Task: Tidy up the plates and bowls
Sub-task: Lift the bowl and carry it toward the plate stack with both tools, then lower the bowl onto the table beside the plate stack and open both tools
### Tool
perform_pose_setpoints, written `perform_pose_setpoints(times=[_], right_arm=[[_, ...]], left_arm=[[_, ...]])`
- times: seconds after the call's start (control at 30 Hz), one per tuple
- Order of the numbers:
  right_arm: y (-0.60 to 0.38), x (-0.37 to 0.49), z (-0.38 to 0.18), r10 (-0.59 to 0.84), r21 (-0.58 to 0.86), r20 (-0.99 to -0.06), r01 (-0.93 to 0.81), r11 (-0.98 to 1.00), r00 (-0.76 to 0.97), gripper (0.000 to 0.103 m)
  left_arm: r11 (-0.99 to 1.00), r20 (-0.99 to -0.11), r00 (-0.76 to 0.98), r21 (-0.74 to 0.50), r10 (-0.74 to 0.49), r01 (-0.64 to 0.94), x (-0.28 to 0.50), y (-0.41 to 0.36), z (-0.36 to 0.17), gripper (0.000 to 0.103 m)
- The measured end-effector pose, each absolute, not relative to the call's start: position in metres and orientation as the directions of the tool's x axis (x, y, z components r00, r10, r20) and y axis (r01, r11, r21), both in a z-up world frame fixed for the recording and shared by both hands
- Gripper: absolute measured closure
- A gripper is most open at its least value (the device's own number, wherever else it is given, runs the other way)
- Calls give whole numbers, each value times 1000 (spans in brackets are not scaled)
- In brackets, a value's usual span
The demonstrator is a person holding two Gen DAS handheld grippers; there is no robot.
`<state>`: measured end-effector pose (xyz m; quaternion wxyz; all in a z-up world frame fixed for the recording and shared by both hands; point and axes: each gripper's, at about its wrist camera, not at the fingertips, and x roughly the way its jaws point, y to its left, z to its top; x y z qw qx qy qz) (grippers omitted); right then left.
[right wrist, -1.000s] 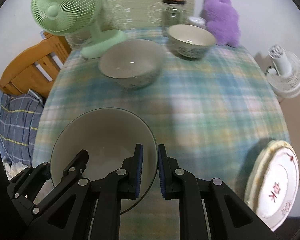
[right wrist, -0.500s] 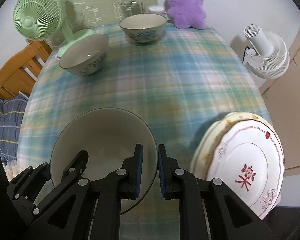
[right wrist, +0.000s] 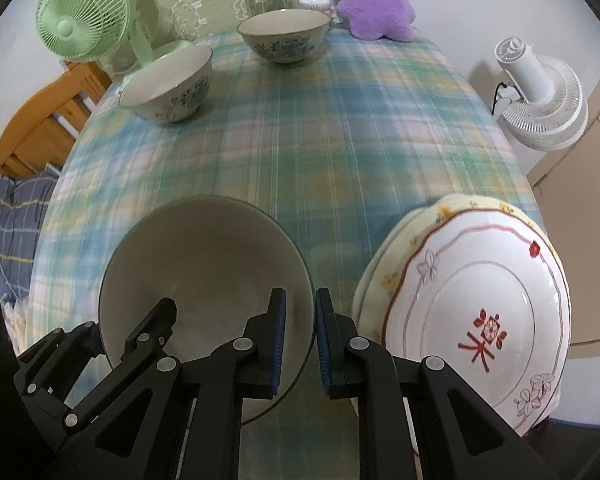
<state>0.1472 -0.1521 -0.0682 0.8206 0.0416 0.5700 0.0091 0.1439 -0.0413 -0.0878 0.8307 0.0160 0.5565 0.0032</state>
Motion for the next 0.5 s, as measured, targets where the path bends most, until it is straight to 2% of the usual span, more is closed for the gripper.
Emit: perform_pose_setpoints(times=[0.13,0.27,0.3,0.33,0.4,0.43,0.5], right_arm=[[-152,145,-68,81,86,-932,-1,996,353,85],[-152,147,-70,117,112,-935,-32,993,336,85],[-152,147,-69,120,113,-934,-40,993,336,85],[-151,147,-68,126,116,-933,-49,992,336,84],[-150,147,-65,131,115,-931,-66,991,341,73],[-149,147,-62,121,105,-929,-65,992,350,60],[-151,145,-56,99,87,-921,-51,995,376,48]], left_arm=[[999,-924,381,29,32,-14,142,-41,-88,68],[999,-927,371,44,51,-29,141,-42,-87,62],[999,-927,372,45,53,-31,141,-42,-86,58],[998,-925,375,45,53,-32,140,-42,-84,50],[998,-921,383,53,64,-38,139,-40,-81,46],[998,-920,387,50,62,-40,139,-39,-79,43],[999,-918,395,34,44,-33,140,-36,-74,33]])
